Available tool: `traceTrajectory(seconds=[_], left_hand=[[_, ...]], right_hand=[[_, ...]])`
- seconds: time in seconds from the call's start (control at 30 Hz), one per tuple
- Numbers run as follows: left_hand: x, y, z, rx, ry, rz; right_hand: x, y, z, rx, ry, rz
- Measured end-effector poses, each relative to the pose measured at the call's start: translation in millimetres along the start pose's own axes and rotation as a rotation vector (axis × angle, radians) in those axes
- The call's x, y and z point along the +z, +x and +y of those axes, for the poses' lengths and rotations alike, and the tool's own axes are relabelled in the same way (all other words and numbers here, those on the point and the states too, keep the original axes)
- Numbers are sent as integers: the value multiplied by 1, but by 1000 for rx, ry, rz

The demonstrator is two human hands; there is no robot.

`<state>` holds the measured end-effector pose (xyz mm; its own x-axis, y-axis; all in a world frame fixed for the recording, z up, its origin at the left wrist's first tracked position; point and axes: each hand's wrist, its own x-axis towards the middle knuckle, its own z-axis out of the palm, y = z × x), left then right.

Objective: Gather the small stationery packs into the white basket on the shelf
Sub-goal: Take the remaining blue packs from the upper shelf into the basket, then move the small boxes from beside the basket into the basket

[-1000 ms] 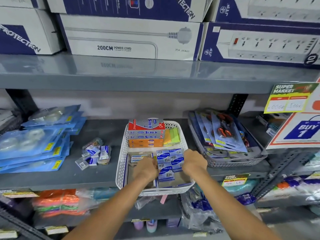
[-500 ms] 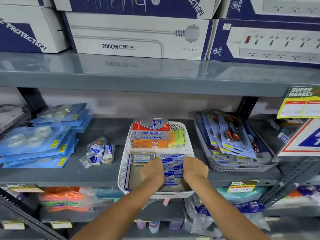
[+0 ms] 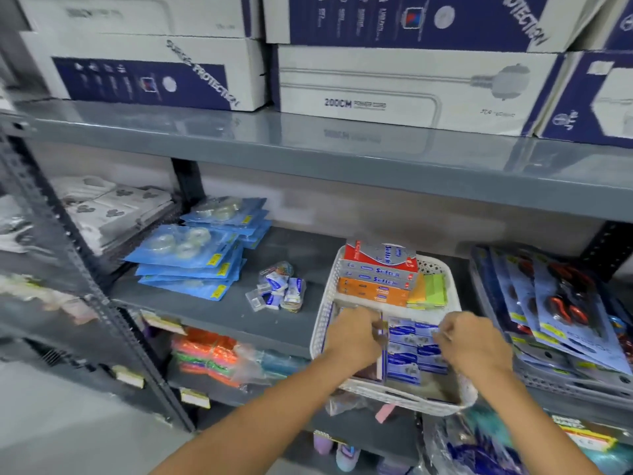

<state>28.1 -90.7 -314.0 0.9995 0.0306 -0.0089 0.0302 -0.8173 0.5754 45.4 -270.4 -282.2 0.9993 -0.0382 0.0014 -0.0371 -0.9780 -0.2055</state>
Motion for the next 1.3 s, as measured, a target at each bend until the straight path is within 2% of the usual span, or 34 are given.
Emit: traceTrajectory(seconds=[0.17, 0.27, 0.33, 0.4, 0.5, 0.57, 0.67, 1.07, 1.3], left_hand=[[-57, -18, -49, 64, -50, 322], [-83, -22, -95, -4, -17, 496], [-92, -22, -135, -48, 78, 527], [-96, -21, -177, -128, 210, 421], [-93, -14, -221, -210, 404, 150], [-87, -6, -238, -210, 475, 22], [-83, 9, -249, -170, 555, -76], [-70, 21, -274, 51, 590, -65], [-68, 24, -278, 68, 574, -49]], right_hand=[[-9, 14, -51, -172, 126, 76], [0, 28, -95, -258, 201, 98], [6, 34, -128, -290, 265, 97], [14, 39, -161, -340, 303, 83], [28, 47, -200, -393, 288, 4], [39, 52, -221, -373, 261, -60], [57, 59, -248, -307, 164, -137], [95, 75, -292, -203, 62, -210], [95, 81, -303, -202, -26, -230]])
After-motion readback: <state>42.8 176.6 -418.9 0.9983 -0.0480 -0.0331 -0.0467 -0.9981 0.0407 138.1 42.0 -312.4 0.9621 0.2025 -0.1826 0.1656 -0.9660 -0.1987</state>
